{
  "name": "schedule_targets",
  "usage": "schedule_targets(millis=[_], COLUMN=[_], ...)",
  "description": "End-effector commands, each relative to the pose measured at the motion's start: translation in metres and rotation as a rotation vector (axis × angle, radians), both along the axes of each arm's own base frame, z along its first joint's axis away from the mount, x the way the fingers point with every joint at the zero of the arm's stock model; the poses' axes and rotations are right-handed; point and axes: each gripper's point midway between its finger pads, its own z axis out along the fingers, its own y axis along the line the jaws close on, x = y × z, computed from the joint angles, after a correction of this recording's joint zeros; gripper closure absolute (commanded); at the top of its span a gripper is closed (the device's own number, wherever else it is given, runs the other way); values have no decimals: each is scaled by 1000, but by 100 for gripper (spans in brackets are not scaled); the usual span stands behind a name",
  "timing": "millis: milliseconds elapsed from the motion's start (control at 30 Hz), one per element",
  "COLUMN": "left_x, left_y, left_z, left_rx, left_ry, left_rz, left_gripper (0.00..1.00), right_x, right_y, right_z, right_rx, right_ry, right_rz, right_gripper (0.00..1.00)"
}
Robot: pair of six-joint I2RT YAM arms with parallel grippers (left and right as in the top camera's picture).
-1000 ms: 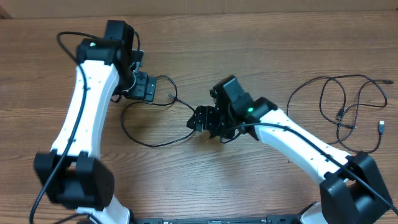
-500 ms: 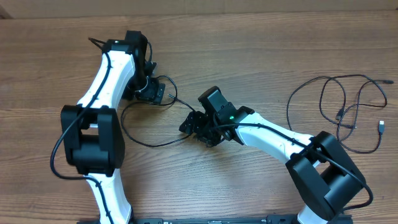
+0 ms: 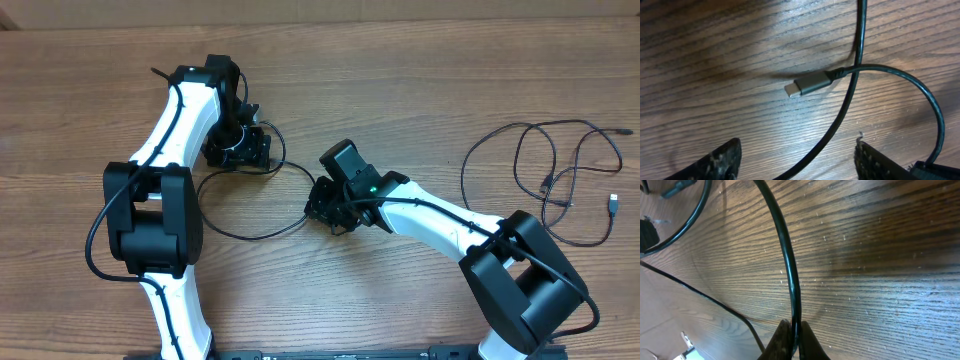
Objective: Untangle cables
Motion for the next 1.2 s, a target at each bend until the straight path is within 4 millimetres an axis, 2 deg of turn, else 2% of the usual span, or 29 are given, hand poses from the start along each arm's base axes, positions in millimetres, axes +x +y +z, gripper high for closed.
schedule_targets(millis=[0,100,200,233,367,500,667,833,967,1067,1167], left_x=[2,2,1,1,-5,-16,-29,-32,-41,-51,-59], left_y=[-6,-6,-6,-6,-5,0,10,7,-10,-36,-54], left_z=[2,2,2,2,3,3,4,4,2,2,0], left_rx=[-27,-27,-26,-26,-23,0,57,52,-5,-79,-91], left_ry=[2,3,6,9,32,71,123,134,162,192,196], left_rz=[18,21,21,21,20,-9,-15,-18,-31,-62,-126], left_gripper=[32,41,61,65,66,59,50,49,55,71,72], right_x=[-1,-2,-2,-2,0,9,25,38,48,54,59], right_y=[-2,-2,-3,-3,-5,-15,-43,-76,-101,-117,-129], right_z=[-6,-6,-7,-7,-7,-7,-11,-15,-18,-19,-19], right_rx=[-18,-18,-21,-22,-29,-38,-70,-111,-141,-156,-162], right_ry=[2,3,2,4,2,-27,-38,-34,-57,-68,-70], right_rz=[-4,-4,-5,-5,-11,4,-8,-19,2,7,-9], right_gripper=[96,96,96,96,96,96,96,96,96,96,96])
